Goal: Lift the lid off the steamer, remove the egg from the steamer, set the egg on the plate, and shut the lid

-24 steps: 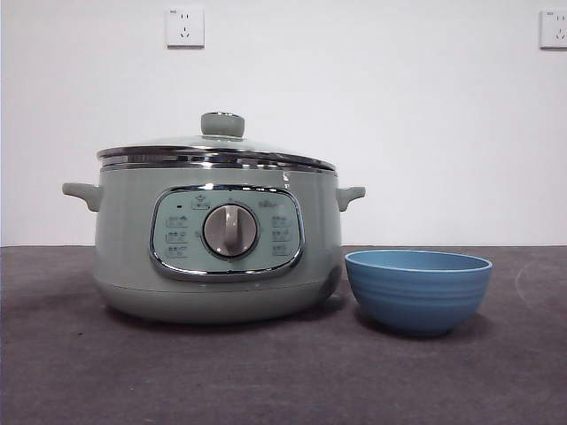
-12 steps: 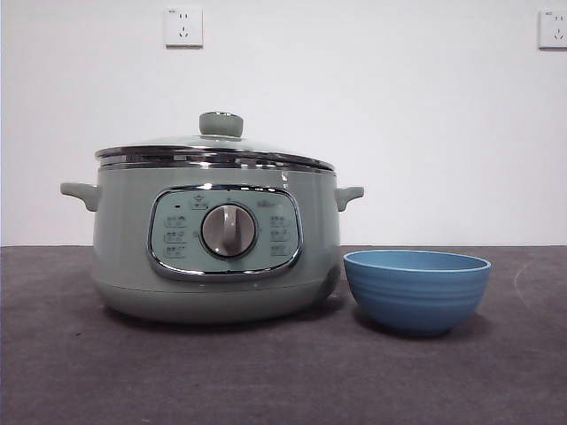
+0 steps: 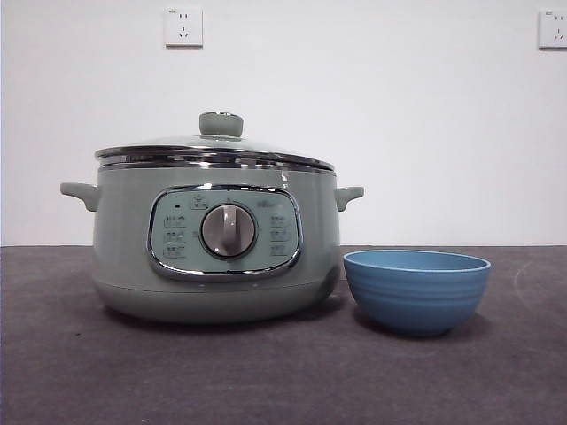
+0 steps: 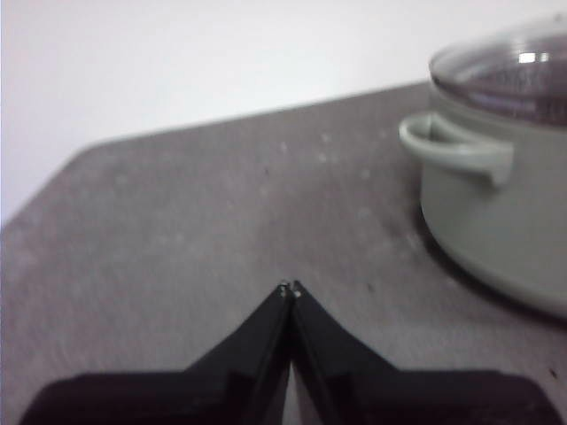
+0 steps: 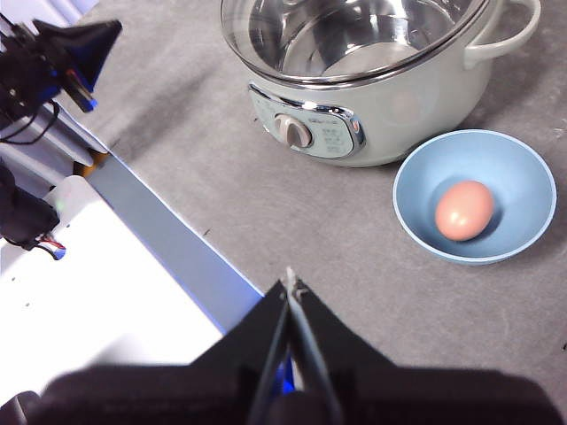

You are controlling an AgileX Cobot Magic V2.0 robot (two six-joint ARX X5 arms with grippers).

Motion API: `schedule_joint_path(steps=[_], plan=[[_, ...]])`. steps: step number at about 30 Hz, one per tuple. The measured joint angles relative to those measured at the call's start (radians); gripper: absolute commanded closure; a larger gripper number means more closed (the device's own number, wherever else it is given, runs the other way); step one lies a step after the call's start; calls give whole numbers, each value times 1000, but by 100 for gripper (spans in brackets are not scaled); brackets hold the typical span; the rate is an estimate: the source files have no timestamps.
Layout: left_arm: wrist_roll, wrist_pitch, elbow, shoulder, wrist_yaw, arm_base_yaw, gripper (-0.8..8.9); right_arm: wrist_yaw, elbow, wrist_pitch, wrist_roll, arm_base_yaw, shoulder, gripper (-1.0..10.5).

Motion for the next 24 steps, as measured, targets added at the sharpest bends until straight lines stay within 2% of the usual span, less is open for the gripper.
schedule_joint_path(steps=[10, 24], plan=[[-82, -24, 0, -3, 0, 0, 816, 0, 0, 0, 0, 0, 0, 946], [-93, -24, 0, -3, 0, 0, 816, 0, 0, 0, 0, 0, 0, 946]])
